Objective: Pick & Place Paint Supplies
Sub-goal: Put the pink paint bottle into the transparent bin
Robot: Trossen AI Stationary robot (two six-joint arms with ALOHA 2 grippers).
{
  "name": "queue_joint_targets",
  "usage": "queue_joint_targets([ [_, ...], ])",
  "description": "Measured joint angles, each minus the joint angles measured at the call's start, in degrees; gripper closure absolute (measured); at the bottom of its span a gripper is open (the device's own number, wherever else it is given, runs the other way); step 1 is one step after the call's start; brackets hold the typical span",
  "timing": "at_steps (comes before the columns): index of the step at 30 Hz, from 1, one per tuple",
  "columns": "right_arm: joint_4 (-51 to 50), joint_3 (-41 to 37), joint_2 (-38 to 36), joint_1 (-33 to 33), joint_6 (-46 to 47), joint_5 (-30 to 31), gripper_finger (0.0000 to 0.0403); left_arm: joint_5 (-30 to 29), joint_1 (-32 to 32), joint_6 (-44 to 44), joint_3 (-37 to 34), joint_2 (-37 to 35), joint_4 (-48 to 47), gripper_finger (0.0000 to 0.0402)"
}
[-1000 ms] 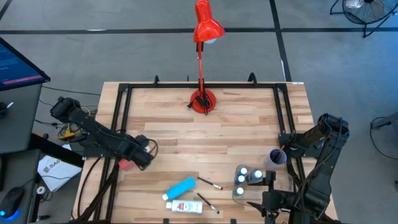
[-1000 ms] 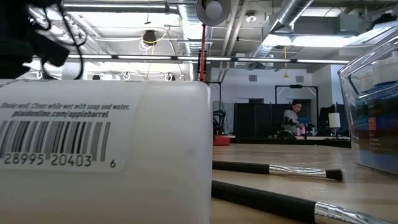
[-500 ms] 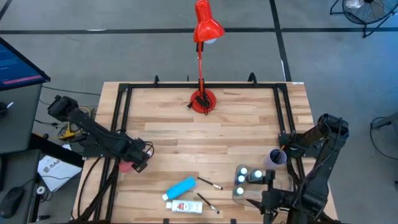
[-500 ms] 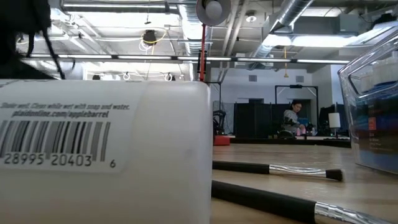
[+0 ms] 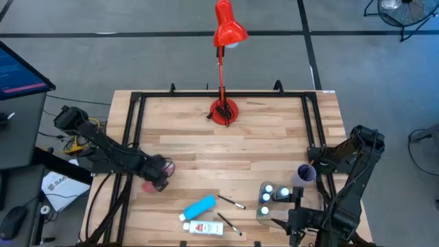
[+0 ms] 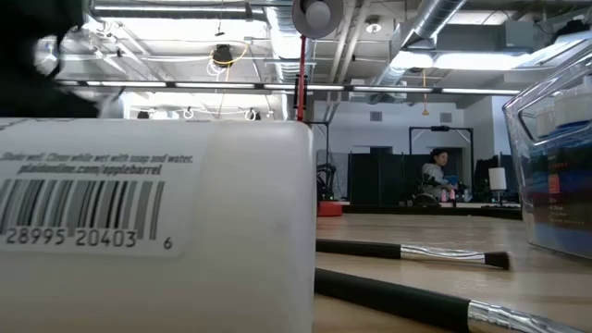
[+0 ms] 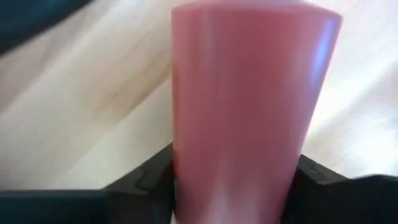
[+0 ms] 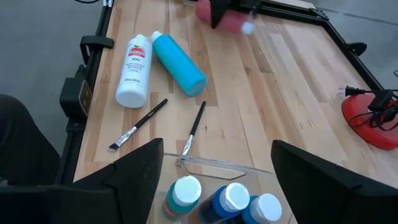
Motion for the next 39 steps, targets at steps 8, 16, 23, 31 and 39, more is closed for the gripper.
queue_joint_targets([
  [8, 0.15, -0.02, 0.0, 0.0, 0.13, 0.02, 0.0112, -13.37, -0.3, 10.53, 0.32, -0.45, 19.66, 0.0285],
  [16, 0.53, -0.02, 0.0, -0.39, 0.13, 0.79, 0.0112, -22.02, -0.21, 21.74, 0.14, 1.94, 34.19, 0.0275],
  [23, 2.56, -0.02, -0.02, -1.62, 0.11, 3.35, 0.0112, -22.5, -0.19, 33.03, 0.65, 9.15, 57.01, 0.0278],
  [31, 4.94, -0.02, -0.02, -3.23, 0.13, 3.65, 0.0112, -20.51, -0.19, 49.69, 19.15, 22.42, 62.89, 0.0276],
  [39, 9.67, -0.02, -0.02, -1.67, -0.79, 3.3, 0.0112, -20.24, -0.46, 64.83, 40.08, 37.78, 64.43, 0.0276],
])
